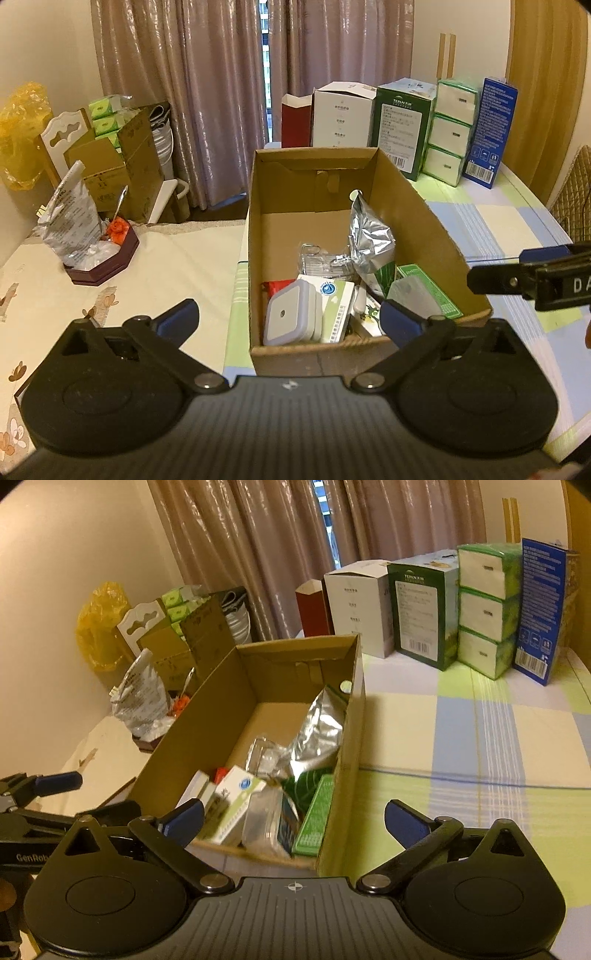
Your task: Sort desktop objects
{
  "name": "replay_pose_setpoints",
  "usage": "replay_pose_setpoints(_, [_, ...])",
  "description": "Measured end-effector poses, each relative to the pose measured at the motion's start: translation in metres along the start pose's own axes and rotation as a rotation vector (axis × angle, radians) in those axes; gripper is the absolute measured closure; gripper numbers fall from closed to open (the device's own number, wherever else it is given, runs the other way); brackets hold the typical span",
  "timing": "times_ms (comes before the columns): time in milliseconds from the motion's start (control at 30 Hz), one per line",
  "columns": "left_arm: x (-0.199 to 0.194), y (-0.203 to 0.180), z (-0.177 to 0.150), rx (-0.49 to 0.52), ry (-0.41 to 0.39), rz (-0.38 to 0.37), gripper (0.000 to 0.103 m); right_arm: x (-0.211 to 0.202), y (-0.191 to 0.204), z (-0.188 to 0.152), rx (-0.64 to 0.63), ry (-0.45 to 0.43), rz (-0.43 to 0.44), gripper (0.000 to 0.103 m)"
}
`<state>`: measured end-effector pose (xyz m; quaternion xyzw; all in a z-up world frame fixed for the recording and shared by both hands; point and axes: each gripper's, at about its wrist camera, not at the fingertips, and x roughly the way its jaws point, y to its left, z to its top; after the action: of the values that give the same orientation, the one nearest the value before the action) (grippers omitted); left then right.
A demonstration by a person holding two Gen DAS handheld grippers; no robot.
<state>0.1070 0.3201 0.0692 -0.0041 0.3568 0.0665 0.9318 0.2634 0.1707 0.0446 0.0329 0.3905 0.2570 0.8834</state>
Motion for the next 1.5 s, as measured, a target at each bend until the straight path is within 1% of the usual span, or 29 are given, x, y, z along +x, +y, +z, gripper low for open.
replay_pose_setpoints(300, [-0.028,-0.008,-0.011,-0.016,-0.027,0.025,0.001,-0.025,0.004,-0.019,0.007,0.026,-0.002,0.002])
replay_pose_setpoints(367, [-0.034,-0.009,-0.013,-0.025,-0.024,0.025,0.001,-0.031,0.006,-0.023,-0.001,0.030,-0.005,0.002])
replay_pose_setpoints(467, [-0.041,-0.013,-0.017,-0.031,-0.012,0.043,0.001,-0.038,0.009,-0.028,-0.010,0.035,-0.004,0.002])
replay_pose_setpoints(633, [-0.051,-0.014,-0.023,-0.076,0.009,0.045,0.001,-0.047,0.012,-0.037,-0.015,0.042,-0.009,0.002])
replay_pose_setpoints(767, [-0.059,-0.016,-0.030,-0.077,0.015,0.050,0.001,-0.053,0.013,-0.042,-0.015,0.047,-0.007,0.002])
replay_pose_setpoints(1167, [-0.081,-0.020,-0.046,-0.105,0.021,0.044,0.001,-0.079,0.019,-0.048,-0.022,0.025,-0.013,0.002])
replay_pose_setpoints(1500, [-0.095,-0.028,-0.048,-0.097,0.013,0.036,0.001,-0.094,0.020,-0.055,-0.020,0.013,-0.026,0.002])
